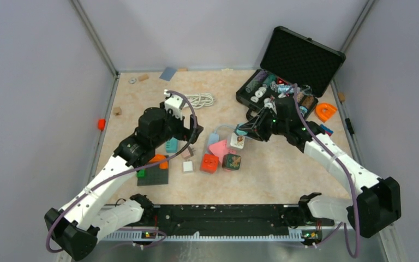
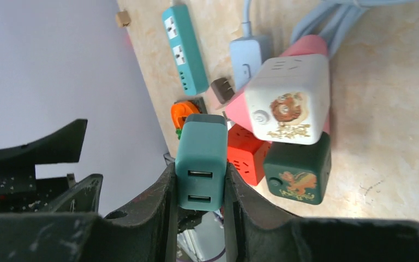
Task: Insert the plug
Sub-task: Insert the plug into the socket.
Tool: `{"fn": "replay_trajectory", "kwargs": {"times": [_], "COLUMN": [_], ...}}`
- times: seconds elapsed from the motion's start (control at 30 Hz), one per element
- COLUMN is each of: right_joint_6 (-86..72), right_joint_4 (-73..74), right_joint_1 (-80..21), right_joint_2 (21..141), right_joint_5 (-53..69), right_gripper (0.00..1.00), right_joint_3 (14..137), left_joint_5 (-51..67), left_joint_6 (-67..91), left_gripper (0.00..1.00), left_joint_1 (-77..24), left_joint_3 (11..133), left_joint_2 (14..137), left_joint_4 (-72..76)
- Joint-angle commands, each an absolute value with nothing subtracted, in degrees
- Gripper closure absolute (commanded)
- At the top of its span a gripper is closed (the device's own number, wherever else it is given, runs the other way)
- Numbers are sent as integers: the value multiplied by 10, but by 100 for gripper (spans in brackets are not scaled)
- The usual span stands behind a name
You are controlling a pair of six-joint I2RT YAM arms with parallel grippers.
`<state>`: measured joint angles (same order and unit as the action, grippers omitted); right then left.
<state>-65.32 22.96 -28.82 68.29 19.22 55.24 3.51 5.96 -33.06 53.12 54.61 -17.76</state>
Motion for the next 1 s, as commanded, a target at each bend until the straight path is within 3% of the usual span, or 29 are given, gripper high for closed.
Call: {"fn": "replay_trajectory", "kwargs": {"times": [0.0, 0.2, 0.47, 0.7, 0.97], "right_joint_6": [-688, -676, -671, -669, -654], "right_joint_4": [195, 210, 243, 255, 284], "right_joint_1": [-275, -294, -407, -498, -546], "right_joint_2": [671, 688, 749, 800, 812], "right_joint_5": [227, 258, 237, 187, 84], "right_gripper": [100, 100, 100, 100, 100], "right_joint_3": [549, 554, 599, 625, 649], "left_joint_5": [13, -3, -3, 64, 58], "left_joint_6": [151, 216, 278, 344, 345], "left_gripper": [1, 1, 1, 1, 1], "left_joint_1": [-325, -318, -273, -199, -176], "left_joint_3": [544, 548, 547, 554, 556], "left_joint_2": [555, 586, 614, 640, 618], "left_joint_4": [-225, -263, -289, -297, -309]}}
